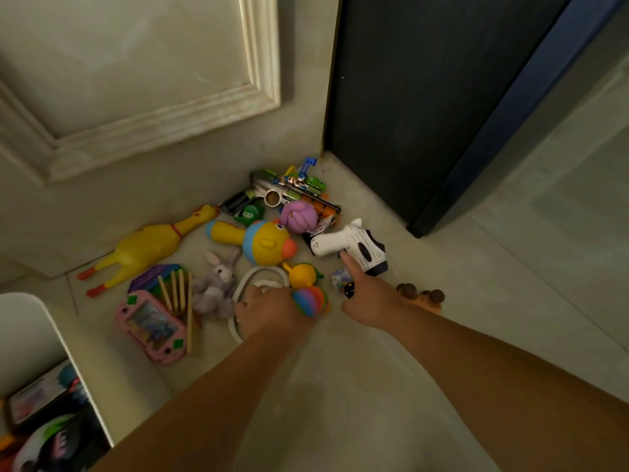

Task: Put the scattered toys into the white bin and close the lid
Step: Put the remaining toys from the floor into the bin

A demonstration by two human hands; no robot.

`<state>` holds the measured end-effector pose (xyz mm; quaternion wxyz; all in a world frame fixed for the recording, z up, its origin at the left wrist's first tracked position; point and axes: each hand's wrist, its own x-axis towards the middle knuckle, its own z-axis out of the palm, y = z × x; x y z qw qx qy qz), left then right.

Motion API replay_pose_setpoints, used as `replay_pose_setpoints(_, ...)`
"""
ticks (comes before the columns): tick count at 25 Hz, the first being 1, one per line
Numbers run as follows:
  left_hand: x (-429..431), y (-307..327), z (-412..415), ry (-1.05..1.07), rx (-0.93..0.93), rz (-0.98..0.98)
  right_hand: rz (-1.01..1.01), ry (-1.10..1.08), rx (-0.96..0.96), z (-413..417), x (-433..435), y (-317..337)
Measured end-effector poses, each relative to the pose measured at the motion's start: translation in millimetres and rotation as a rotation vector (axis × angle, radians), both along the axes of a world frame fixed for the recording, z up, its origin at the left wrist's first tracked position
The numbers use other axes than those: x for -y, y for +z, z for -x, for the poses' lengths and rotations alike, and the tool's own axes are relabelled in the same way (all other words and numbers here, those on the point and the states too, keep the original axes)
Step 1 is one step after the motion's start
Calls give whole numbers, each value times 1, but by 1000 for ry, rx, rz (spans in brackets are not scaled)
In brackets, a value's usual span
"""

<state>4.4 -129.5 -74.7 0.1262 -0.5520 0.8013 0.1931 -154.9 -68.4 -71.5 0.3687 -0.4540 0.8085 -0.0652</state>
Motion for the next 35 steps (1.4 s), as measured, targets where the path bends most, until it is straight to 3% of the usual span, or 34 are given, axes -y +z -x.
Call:
replay_pose_setpoints(5, 12, 29, -22, 119, -213, -141, -158, -12, -23, -6, 2, -11)
replay_pose_setpoints(9, 13, 52, -47, 146, -344, -189, -126, -30, -30, -15, -9, -10)
replay_pose_setpoints(12, 2, 61, -57, 249, -458, -278, -120, 95, -35, -23, -31, -6)
replay_pose_setpoints(14, -7, 59, -57, 378, -539, -359, 67, 14, -24, -30, -43, 0)
replay_pose_setpoints(16, -14, 51, -53, 480, -605, -436, 343, -215, -51, -27, -42, 10)
replay_pose_setpoints(18, -17, 50, -49, 540, -651, -480, 447, -353, -103, -14, -30, 20)
replay_pose_setpoints(24, -18, 60, -41, 653, -823, -608, 0, -272, -139, 11, -4, -1)
replay_pose_setpoints(29, -13, 82, -51, 557, -853, -623, 40, -211, -360, 6, -15, -8)
replay_pose_setpoints(35, -3, 115, -79, 484, -853, -571, 4, -352, -125, -12, -24, 16)
